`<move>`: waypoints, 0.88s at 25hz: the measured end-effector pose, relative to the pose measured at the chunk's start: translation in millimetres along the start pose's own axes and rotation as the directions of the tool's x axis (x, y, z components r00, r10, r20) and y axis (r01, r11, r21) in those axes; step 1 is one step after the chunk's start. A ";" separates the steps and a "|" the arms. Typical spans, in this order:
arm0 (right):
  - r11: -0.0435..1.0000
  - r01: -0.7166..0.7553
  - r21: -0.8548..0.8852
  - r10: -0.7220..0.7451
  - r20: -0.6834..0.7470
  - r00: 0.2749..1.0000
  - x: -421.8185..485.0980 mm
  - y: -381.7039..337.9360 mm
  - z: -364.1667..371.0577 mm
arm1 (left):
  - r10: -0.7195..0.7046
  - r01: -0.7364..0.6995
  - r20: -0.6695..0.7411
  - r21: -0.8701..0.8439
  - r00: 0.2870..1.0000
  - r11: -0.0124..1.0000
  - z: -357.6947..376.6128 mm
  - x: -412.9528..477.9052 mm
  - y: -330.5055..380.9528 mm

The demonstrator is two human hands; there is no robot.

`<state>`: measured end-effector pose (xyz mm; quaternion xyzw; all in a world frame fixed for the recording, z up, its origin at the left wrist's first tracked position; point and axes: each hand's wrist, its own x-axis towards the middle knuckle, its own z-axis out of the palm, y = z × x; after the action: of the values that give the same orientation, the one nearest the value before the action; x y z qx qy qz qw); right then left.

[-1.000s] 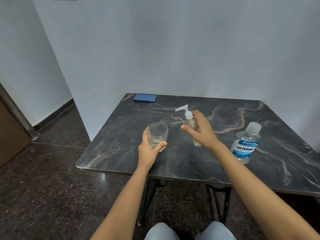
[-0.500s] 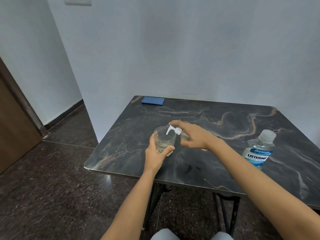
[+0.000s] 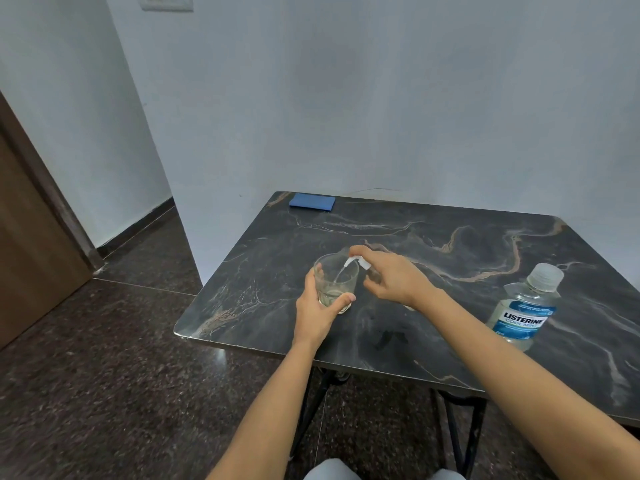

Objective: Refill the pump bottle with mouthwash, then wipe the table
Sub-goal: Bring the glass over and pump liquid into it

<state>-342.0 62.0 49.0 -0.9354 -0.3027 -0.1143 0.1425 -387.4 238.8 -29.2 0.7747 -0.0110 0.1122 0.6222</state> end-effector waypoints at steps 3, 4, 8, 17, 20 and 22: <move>0.999 -0.016 -0.043 0.015 -0.025 1.000 -2.3 0.5 5.2 | -0.001 0.001 0.002 -0.004 1.000 1.000 0.0 -0.1 0.0; 0.998 -0.024 -0.057 0.022 -0.037 0.999 -3.2 0.7 7.1 | -0.002 0.002 0.001 -0.008 1.000 1.000 0.0 -0.1 0.0; 0.992 -0.036 -0.122 0.028 -0.069 0.997 -3.6 0.7 11.8 | -0.003 0.003 0.003 -0.009 1.000 1.000 -0.1 0.3 -0.5; 0.982 -0.070 -0.177 0.052 -0.105 0.993 -3.4 -4.1 14.9 | 0.007 -0.007 0.008 -0.029 1.000 1.000 0.7 0.8 -2.7; 0.973 -0.055 -0.226 0.035 -0.092 0.995 -0.1 -4.0 14.3 | 0.009 -0.008 0.013 -0.026 1.000 1.000 0.0 1.2 -2.6; 0.967 -0.047 -0.251 0.030 -0.072 0.997 1.5 -4.0 15.4 | 0.009 -0.009 0.017 -0.030 1.000 1.000 0.1 1.8 -2.9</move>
<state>-341.2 71.1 35.9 -0.9472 -0.2626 -0.1807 0.0348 -385.2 239.6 -31.7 0.7662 -0.0213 0.1082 0.6330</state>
